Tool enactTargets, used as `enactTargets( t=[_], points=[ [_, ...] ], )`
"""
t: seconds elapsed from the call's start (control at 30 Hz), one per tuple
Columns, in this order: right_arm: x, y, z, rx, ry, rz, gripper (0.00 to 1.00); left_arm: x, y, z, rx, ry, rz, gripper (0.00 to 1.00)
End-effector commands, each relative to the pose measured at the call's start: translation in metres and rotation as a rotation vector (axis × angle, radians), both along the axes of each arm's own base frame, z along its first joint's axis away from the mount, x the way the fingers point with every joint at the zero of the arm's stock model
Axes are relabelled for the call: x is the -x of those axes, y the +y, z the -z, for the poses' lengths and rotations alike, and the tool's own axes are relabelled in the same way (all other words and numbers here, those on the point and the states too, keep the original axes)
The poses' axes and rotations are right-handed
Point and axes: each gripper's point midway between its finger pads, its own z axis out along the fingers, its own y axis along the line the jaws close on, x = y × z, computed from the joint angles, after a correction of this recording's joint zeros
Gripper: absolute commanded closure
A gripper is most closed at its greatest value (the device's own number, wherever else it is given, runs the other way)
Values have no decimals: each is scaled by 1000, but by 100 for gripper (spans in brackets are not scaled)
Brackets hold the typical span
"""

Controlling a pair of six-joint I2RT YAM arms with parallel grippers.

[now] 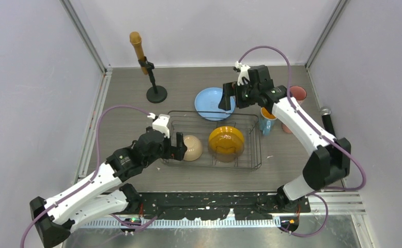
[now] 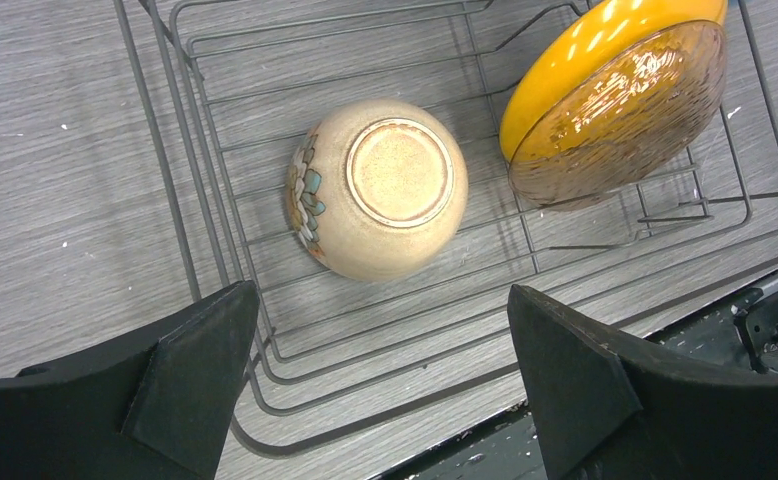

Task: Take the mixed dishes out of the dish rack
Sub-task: Adjust the plate at the center of the board, then pick up the plate from the dish rack.

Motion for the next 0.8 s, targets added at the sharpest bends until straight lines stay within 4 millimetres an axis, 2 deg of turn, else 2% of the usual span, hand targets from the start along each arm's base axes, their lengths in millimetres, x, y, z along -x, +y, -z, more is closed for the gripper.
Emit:
enactTargets(
  t=[0.0,0.17,0.27,0.37,0.47,0.6,0.77],
  points=[
    [63,11,-28,-69,-39,-204,0,-7,-9,-3,22,-24,16,0],
    [118,14,-13,-53,-37,-362,0,-9,-17,-3,11,-20,48,0],
    [140,17,0,-49,-17,-458,0,-10,-21,-2,7,-16,64,0],
    [135,17,10,-11,3,-444,0,-10,-22,1,4,-8,66,0],
    [125,18,11,12,1,-430,0,-9,-22,3,7,0,65,0],
    [123,21,21,41,38,-446,0,-7,-22,5,17,8,59,0],
    [112,11,40,138,51,-402,0,-7,-23,4,22,6,63,0]
  ],
)
